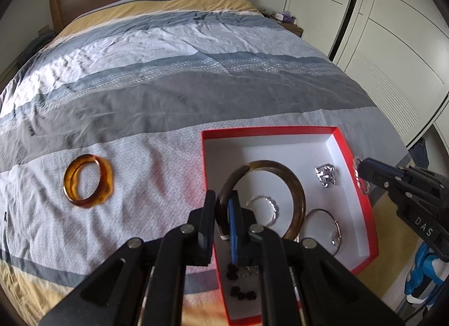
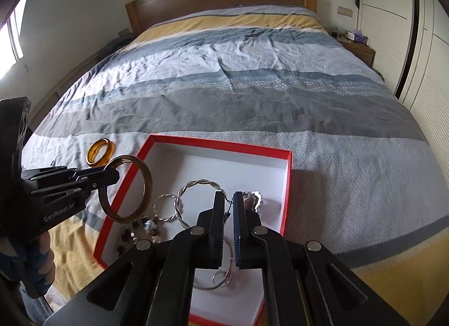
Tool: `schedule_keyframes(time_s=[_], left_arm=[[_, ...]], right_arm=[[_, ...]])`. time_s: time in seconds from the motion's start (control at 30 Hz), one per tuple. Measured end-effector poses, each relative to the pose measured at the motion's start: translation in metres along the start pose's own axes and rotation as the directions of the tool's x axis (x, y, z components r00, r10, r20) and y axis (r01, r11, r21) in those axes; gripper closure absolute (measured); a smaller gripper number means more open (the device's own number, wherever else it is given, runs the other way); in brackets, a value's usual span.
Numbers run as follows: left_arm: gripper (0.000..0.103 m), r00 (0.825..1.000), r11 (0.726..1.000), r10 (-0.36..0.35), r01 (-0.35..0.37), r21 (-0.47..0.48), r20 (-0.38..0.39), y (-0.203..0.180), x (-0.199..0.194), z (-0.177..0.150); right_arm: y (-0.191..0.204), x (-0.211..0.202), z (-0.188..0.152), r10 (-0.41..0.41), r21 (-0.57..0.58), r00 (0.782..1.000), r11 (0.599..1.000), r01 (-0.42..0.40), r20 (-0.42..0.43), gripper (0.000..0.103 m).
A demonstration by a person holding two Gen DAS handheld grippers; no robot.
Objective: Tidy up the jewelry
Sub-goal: 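Carry the dark bangle and the silver hoop over the red box with both tools, then open both tools to release the bangle and the hoop into the box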
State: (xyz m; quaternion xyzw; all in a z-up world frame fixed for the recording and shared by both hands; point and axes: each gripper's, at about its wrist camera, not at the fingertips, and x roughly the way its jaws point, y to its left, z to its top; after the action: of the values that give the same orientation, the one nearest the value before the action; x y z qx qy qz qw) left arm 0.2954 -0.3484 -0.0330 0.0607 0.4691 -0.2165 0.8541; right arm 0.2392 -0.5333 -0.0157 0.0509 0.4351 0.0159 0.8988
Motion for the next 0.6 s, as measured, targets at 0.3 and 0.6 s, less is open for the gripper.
schedule_keyframes(time_s=[0.3,0.6], left_arm=[[0.095,0.998,0.999,0.038,-0.036,0.023,-0.056,-0.011,0.053,0.009],[0.094,0.998,0.999,0.032,-0.031,0.017,-0.052,-0.011,0.059,0.004]], right_arm=[[-0.026,0.061,0.018,-0.026,-0.020,0.998,0.999,0.025,-0.053,0.097],[-0.017,0.082,0.011,-0.092,-0.119,0.991,0.990,0.080,-0.094,0.097]])
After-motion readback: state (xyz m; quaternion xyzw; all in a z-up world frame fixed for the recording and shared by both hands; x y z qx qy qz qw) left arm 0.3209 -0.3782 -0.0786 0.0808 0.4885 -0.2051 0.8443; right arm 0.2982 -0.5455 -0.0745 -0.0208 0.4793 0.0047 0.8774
